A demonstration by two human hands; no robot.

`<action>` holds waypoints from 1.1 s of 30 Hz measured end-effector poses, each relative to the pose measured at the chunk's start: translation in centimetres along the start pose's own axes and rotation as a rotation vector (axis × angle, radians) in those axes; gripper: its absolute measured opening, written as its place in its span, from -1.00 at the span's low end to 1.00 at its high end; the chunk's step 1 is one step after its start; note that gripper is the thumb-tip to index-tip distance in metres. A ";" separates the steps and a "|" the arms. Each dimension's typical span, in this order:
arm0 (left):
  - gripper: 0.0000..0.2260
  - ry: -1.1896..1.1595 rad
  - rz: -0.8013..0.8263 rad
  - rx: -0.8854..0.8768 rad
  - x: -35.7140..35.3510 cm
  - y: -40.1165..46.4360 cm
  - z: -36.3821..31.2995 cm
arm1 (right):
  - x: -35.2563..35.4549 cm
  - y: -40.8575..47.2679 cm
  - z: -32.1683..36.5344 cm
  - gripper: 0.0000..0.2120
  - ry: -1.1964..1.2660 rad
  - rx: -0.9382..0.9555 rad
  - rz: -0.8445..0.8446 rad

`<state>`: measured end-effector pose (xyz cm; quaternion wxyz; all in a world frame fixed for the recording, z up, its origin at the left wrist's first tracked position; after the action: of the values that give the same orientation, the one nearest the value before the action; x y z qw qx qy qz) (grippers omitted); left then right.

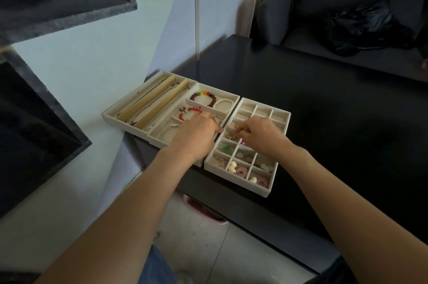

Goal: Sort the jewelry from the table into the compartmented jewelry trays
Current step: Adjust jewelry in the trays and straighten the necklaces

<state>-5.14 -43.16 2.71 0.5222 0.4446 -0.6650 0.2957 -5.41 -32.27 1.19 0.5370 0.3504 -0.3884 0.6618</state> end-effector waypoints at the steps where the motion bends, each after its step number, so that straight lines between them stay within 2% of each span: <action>1: -0.59 -0.006 0.002 -0.005 0.0 0.0 -0.1 | 0.2 0.0 -0.1 -0.75 0.048 -0.016 -0.009; 4: -0.60 -0.038 -0.053 -0.035 0.7 0.1 -0.6 | 0.8 -0.2 -1.4 -0.73 0.385 -0.145 -0.027; 8: -0.66 -0.110 -0.135 -0.080 1.8 0.2 -1.9 | -0.4 -1.4 -2.4 -0.68 0.986 -0.319 0.109; 11: -0.71 -0.171 -0.180 -0.117 2.3 0.2 -3.1 | -0.8 -2.0 -2.3 -0.65 1.271 -0.334 0.203; 13: -0.74 -0.250 -0.197 -0.138 2.4 0.4 -3.7 | -0.7 -2.2 -2.4 -0.62 1.366 -0.318 0.228; 17: -0.80 -0.333 -0.186 -0.192 1.8 0.8 -4.8 | -0.4 -2.5 -2.7 -0.59 1.395 -0.285 0.243; 21: -0.84 -0.393 -0.190 -0.169 1.9 1.0 -5.1 | -0.2 -2.7 -3.4 -0.53 1.309 -0.249 0.215; 24: -0.87 -0.448 -0.169 -0.120 1.7 1.3 -5.3 | 0.5 -2.8 -3.8 -0.51 1.083 -0.210 0.155; 27: -0.89 -0.498 -0.074 -0.071 0.7 1.6 -5.7 | 1.2 -3.4 -4.4 -0.52 0.821 -0.194 0.101; 33: -0.84 -0.534 -0.021 -0.109 0.1 1.6 -7.6 | 2.7 -4.6 -4.7 -0.61 0.662 -0.132 0.032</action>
<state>-3.34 -35.94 5.01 0.3544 0.4850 -0.7895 0.1261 -1.58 -26.33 2.03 0.6451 0.0749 -0.2402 0.7215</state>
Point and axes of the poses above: each hand's wrist, its own y-axis towards the middle knuckle, its own x-axis out of the back of the hand, z = x × y, the point moved 10 cm from there along y, towards the middle knuckle, and after that the axes turned 1 degree about -x, right-handed, at the moved point
